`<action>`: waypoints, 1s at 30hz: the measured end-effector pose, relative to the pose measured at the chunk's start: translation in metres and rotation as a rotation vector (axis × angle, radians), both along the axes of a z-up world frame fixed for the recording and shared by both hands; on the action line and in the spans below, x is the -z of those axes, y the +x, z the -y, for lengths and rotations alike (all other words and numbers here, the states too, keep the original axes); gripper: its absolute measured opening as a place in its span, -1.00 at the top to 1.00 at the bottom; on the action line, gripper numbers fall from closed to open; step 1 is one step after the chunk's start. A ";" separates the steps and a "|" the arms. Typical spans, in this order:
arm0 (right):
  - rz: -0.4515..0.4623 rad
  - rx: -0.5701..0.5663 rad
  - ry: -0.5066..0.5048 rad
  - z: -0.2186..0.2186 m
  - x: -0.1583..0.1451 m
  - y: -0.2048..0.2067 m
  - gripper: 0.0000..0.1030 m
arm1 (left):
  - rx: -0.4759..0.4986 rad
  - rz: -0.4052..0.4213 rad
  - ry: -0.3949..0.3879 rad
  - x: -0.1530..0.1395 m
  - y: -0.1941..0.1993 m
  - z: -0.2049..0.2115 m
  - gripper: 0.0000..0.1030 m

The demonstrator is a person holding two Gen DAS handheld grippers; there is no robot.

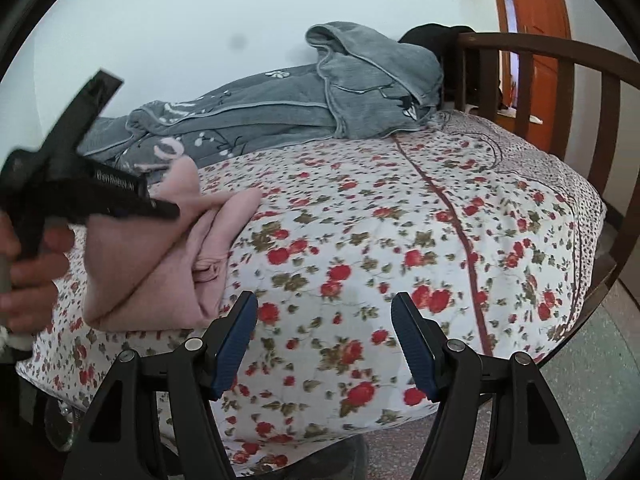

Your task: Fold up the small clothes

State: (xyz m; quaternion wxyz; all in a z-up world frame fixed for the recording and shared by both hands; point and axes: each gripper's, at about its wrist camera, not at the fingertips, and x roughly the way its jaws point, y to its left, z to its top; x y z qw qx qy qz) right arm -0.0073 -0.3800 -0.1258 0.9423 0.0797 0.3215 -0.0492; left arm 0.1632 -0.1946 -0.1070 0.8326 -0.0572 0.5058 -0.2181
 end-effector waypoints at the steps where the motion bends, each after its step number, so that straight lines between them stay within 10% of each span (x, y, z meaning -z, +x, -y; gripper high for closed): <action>1: 0.001 -0.002 0.007 0.002 -0.001 0.001 -0.32 | 0.011 -0.015 -0.042 -0.003 0.001 -0.004 0.50; 6: 0.011 -0.046 0.069 -0.001 -0.013 0.023 -0.32 | -0.013 0.036 -0.148 -0.033 0.000 -0.034 -0.09; 22: -0.135 -0.223 0.544 -0.060 0.014 0.153 -0.36 | -0.189 0.060 0.003 -0.016 0.015 -0.168 -0.11; 26: -0.162 -0.244 0.507 -0.078 0.018 0.166 0.57 | -0.204 0.044 -0.035 -0.009 0.020 -0.184 -0.11; 30: -0.044 -0.315 0.463 -0.072 -0.006 0.150 0.63 | -0.173 0.035 -0.058 0.000 0.021 -0.187 -0.11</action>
